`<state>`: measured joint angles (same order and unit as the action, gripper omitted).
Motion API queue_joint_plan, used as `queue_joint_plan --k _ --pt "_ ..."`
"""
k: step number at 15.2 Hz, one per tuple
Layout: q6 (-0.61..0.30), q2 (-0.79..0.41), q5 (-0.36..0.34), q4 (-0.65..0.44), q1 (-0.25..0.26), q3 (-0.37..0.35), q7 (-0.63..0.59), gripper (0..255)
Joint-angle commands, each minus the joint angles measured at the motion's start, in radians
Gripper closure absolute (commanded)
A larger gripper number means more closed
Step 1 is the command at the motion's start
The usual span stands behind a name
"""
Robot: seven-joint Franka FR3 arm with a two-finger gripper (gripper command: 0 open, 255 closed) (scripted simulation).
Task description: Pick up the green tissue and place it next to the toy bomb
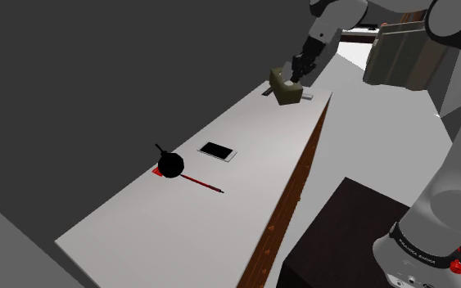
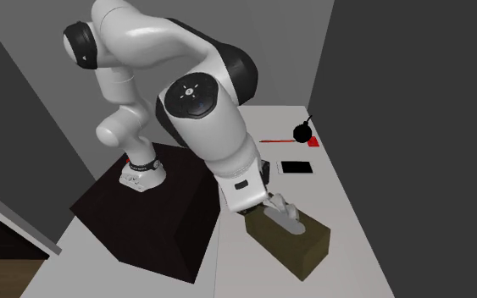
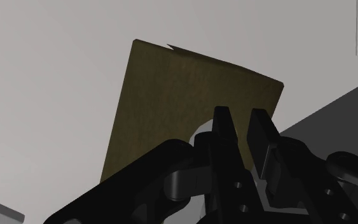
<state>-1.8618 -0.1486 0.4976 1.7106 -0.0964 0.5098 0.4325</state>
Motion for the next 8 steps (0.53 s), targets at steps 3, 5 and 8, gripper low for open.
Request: queue_joint_plan --k 3,5,8 --pt "0.048 0.001 -0.007 -0.05 -0.004 0.003 -0.019 255" --pt "0.072 0.001 -0.01 -0.076 -0.006 0.004 -0.029 255" --pt "0.109 0.0 -0.012 -0.117 -0.009 0.006 -0.043 255"
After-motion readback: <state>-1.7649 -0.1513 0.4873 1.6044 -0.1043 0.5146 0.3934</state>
